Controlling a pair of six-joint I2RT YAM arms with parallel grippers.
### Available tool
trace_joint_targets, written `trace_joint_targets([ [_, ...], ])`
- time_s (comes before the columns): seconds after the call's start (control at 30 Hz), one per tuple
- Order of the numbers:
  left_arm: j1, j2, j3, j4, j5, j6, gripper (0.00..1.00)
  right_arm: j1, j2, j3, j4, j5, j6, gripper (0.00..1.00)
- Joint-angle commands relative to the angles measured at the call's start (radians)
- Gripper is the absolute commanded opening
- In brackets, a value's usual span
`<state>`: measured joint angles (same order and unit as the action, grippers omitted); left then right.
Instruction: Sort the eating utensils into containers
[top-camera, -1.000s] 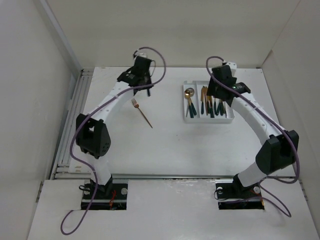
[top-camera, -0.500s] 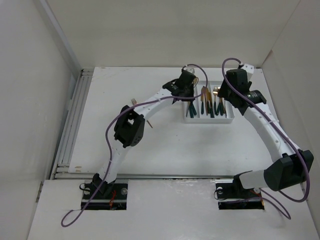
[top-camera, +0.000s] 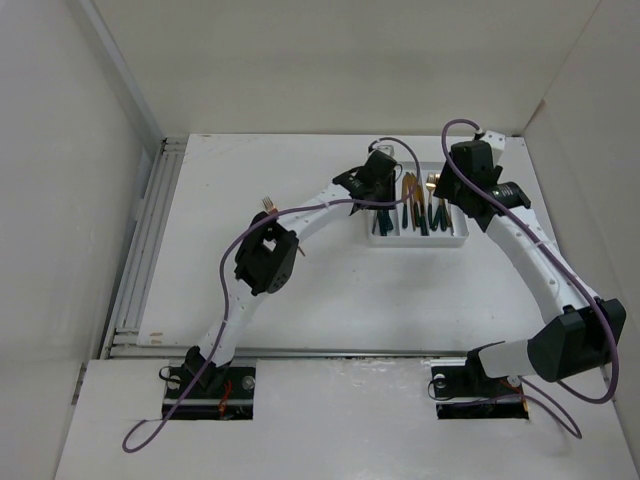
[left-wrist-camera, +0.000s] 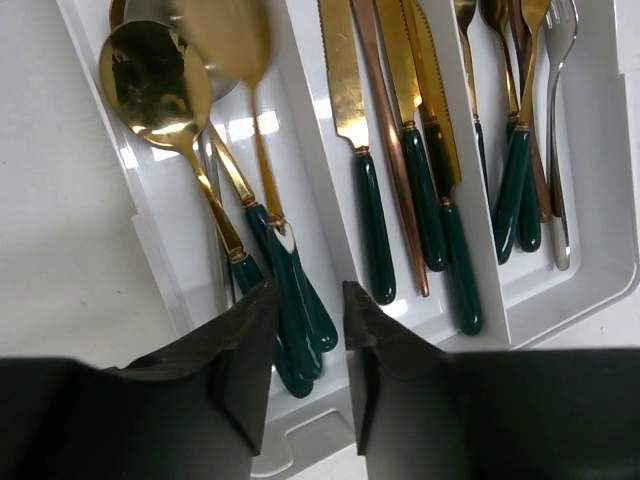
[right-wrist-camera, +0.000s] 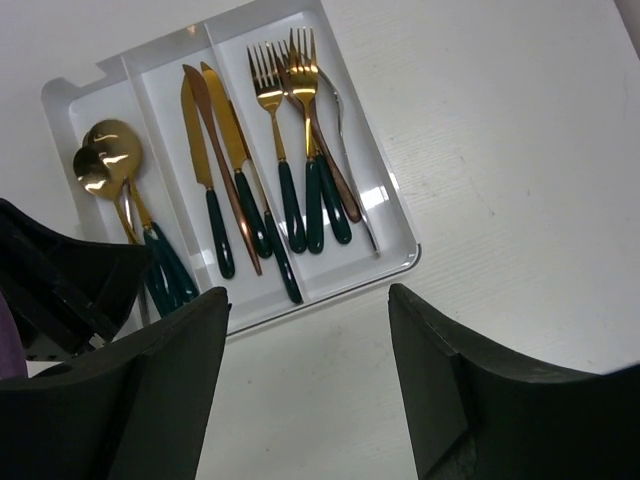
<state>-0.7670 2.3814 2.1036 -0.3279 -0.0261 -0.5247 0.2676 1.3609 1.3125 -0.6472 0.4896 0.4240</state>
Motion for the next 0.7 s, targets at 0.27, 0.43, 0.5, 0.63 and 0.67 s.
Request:
trace_joint_targets([
  [0.27, 0.049, -0.132, 0.091, -0.026, -0.133, 0.014, 0.39, 0.071, 0.01, 0.071, 0.008, -0.049, -0.066, 0.75],
  [0.43, 0.167, -0.293, 0.091, -0.051, -0.184, 0.072, 0.39, 0.166, 0.068, 0.129, 0.052, -0.166, -0.105, 0.77],
  [0.5, 0.259, -0.344, 0.044, -0.082, -0.238, 0.095, 0.39, 0.231, 0.113, 0.171, 0.067, -0.233, -0.117, 0.79],
  [0.63, 0.477, -0.496, -0.103, -0.109, -0.276, 0.083, 0.39, 0.36, 0.298, 0.298, 0.067, -0.285, -0.136, 0.8],
  [0.67, 0.524, -0.53, -0.14, -0.109, -0.276, 0.066, 0.39, 0.384, 0.391, 0.329, 0.058, -0.286, -0.148, 0.8],
])
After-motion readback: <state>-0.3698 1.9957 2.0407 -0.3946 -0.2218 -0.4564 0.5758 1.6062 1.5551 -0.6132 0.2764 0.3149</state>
